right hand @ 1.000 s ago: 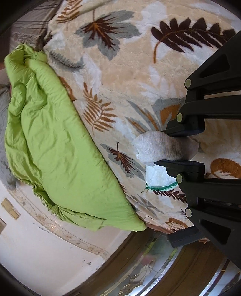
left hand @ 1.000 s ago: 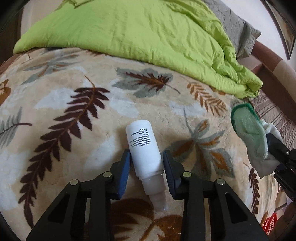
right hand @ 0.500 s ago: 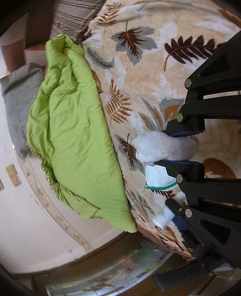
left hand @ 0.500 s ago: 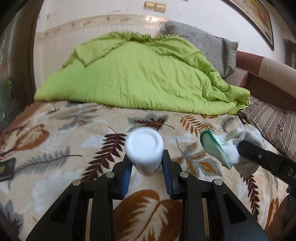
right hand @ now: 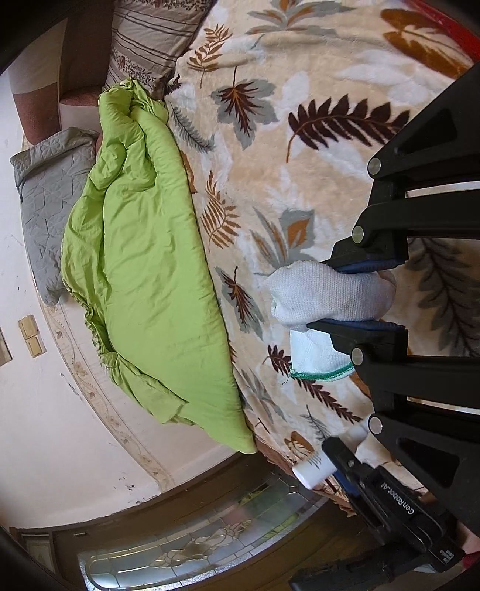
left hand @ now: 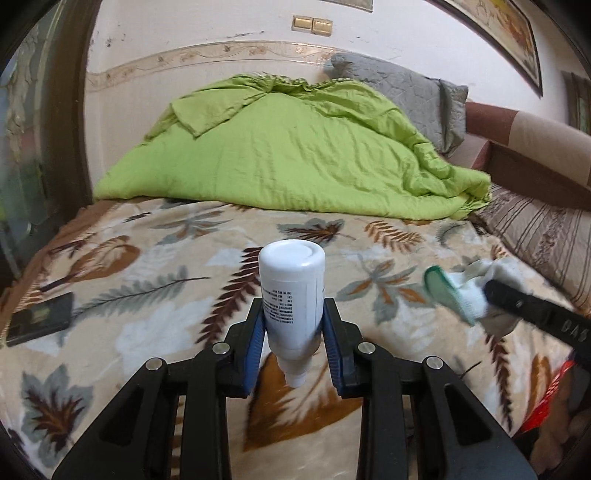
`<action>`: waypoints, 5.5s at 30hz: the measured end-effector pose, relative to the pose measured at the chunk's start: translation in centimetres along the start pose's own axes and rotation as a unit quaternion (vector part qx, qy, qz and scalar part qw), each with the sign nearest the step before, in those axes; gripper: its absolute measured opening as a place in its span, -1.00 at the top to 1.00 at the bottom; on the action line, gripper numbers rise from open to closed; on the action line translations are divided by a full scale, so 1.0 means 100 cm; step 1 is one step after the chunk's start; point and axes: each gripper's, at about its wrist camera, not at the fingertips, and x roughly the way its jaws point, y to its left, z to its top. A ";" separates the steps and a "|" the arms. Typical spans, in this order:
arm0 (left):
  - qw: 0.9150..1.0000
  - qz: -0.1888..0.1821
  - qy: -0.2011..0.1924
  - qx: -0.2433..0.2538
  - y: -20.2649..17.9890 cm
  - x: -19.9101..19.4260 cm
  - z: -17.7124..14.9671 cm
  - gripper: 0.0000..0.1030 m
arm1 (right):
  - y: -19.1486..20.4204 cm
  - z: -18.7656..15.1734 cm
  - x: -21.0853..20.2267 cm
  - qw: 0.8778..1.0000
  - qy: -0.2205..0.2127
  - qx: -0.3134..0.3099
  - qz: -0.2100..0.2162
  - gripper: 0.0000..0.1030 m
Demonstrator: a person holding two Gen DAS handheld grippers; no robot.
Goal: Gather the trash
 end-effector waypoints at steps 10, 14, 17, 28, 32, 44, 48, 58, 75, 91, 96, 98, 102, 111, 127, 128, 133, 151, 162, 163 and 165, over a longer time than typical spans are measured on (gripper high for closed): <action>0.999 0.036 0.001 0.018 0.003 0.008 -0.007 0.44 | 0.015 -0.009 -0.003 1.000 0.000 -0.023 0.005 0.56; 0.999 0.037 0.002 0.021 0.002 0.013 -0.006 0.44 | 0.015 -0.009 0.001 1.000 0.004 -0.024 0.006 0.56; 0.999 0.037 0.003 0.024 0.001 0.015 -0.006 0.44 | 0.014 -0.009 0.004 1.000 0.008 -0.020 0.007 0.56; 0.998 0.039 0.003 0.039 -0.007 0.019 -0.007 0.44 | 0.014 -0.008 0.009 1.000 0.013 -0.018 0.014 0.56; 0.998 0.038 0.003 0.042 -0.009 0.019 -0.008 0.44 | 0.014 -0.008 0.009 1.000 0.012 -0.017 0.013 0.56; 0.998 -0.052 0.000 0.037 -0.036 0.000 -0.004 0.44 | -0.010 -0.004 -0.035 1.000 -0.010 0.021 0.017 0.56; 0.993 -0.105 -0.003 0.043 -0.062 -0.018 -0.001 0.44 | -0.029 -0.006 -0.071 0.999 -0.021 0.029 0.001 0.56; 0.965 -0.250 0.010 0.082 -0.150 -0.066 0.005 0.44 | -0.113 -0.018 -0.179 0.990 -0.054 0.076 -0.102 0.56; 0.869 -0.437 0.135 0.187 -0.335 -0.101 -0.050 0.44 | -0.208 -0.066 -0.292 0.954 -0.060 0.142 -0.256 0.47; 0.905 -0.383 0.094 0.159 -0.281 -0.100 -0.028 -0.45 | -0.191 -0.072 -0.292 0.943 -0.052 0.130 -0.303 -0.56; 0.926 -0.338 0.057 0.161 -0.231 -0.104 -0.021 -0.69 | -0.146 -0.066 -0.276 0.934 -0.051 0.071 -0.346 -0.90; 0.931 -0.322 0.048 0.163 -0.216 -0.106 -0.024 -0.75 | -0.133 -0.068 -0.271 0.933 -0.047 0.059 -0.351 -0.97; 0.945 -0.284 0.024 0.163 -0.180 -0.112 -0.034 -0.85 | -0.109 -0.075 -0.261 0.930 -0.038 0.039 -0.365 -0.99; 0.965 -0.215 -0.006 0.148 -0.143 -0.114 -0.055 -0.93 | -0.080 -0.095 -0.249 0.905 -0.004 0.030 -0.424 -0.99; 0.976 -0.133 -0.039 0.165 -0.135 -0.110 -0.060 -1.00 | -0.072 -0.095 -0.239 0.905 0.002 0.028 -0.424 -0.99; 0.977 -0.123 -0.039 0.167 -0.137 -0.109 -0.061 -1.00 | -0.072 -0.095 -0.238 0.905 0.003 0.028 -0.424 -0.99; 0.977 -0.119 -0.027 0.176 -0.141 -0.105 -0.062 -1.00 | -0.074 -0.096 -0.237 0.906 0.006 0.030 -0.422 -0.99; 0.976 -0.111 -0.025 0.183 -0.139 -0.101 -0.065 -1.00 | -0.077 -0.097 -0.231 0.908 0.011 0.029 -0.417 -0.99; 0.978 -0.110 -0.024 0.177 -0.138 -0.100 -0.066 -1.00 | -0.077 -0.097 -0.231 0.909 0.011 0.028 -0.417 -0.99; 0.978 -0.109 -0.024 0.177 -0.138 -0.099 -0.066 -1.00 | -0.077 -0.098 -0.231 0.909 0.012 0.029 -0.417 -0.99; 0.978 -0.110 -0.025 0.178 -0.137 -0.099 -0.065 -1.00 | -0.077 -0.098 -0.231 0.908 0.012 0.029 -0.417 -0.99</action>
